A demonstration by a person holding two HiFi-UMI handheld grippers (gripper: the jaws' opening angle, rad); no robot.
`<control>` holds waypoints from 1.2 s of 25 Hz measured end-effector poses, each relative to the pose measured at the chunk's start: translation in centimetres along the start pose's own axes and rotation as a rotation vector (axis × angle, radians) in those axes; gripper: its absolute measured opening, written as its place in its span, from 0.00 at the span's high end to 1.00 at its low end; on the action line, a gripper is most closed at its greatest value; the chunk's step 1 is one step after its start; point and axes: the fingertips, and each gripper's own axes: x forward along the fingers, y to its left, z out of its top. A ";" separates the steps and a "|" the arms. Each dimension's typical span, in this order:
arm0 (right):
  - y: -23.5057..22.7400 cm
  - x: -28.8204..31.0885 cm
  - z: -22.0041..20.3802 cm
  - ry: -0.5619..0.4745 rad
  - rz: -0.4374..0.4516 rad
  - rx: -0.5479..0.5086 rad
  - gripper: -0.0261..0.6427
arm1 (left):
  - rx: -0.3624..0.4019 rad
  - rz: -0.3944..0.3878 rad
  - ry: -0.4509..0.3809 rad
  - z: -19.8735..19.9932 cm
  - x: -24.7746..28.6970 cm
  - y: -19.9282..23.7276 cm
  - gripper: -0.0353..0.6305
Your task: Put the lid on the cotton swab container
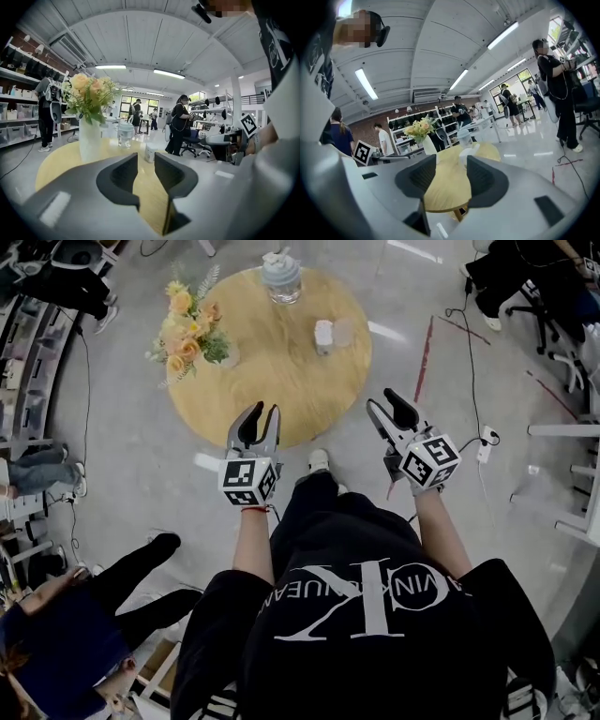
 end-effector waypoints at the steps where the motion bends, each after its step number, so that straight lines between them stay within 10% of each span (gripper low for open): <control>1: -0.5 0.6 0.6 -0.002 -0.001 -0.007 0.70 | 0.004 -0.010 -0.006 0.5 0.9 0.2 0.80; 30: -7.6 13.2 1.5 0.182 0.067 0.117 0.69 | 0.018 -0.255 0.167 -0.7 14.8 0.2 0.69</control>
